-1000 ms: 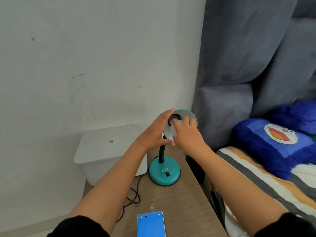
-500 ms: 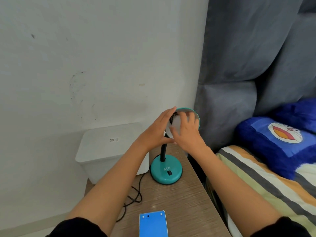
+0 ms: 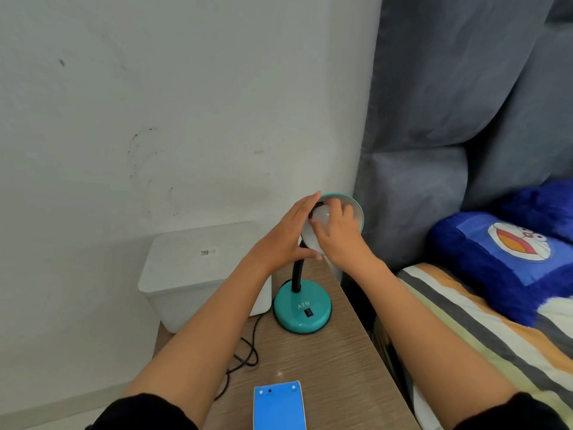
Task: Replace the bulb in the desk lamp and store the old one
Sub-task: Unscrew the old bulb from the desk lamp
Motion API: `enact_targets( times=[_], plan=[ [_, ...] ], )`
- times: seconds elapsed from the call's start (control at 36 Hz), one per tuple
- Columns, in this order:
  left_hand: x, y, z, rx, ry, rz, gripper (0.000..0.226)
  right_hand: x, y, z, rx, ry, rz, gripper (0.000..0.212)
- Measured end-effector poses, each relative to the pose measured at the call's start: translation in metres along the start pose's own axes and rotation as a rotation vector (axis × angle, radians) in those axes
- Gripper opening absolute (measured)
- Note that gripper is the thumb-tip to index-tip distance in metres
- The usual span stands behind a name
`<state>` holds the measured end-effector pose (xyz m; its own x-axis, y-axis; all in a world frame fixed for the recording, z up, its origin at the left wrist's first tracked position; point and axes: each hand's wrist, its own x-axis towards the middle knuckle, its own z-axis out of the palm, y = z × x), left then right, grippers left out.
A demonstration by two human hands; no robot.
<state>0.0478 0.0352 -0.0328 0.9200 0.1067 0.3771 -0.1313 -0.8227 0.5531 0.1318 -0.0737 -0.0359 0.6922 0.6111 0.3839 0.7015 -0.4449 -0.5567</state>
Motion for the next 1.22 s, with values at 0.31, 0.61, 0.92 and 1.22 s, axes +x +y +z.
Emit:
enact_targets(
  times=[0.31,0.61,0.92,1.22],
  plan=[
    [0.001,0.002,0.0,0.011,-0.028,-0.021,0.109,-0.004,-0.006,-0.008,0.139,-0.028,0.213,0.053],
    [0.001,0.001,-0.002,0.004,-0.036,-0.017,0.109,-0.005,-0.006,-0.012,0.121,-0.087,0.182,0.052],
    [0.003,-0.004,0.0,0.007,-0.008,0.008,0.107,-0.006,0.001,-0.016,-0.151,-0.11,-0.07,0.047],
    [0.004,-0.002,0.001,-0.006,0.014,0.003,0.104,-0.008,0.011,-0.013,-0.583,-0.038,-0.289,0.064]
  ],
)
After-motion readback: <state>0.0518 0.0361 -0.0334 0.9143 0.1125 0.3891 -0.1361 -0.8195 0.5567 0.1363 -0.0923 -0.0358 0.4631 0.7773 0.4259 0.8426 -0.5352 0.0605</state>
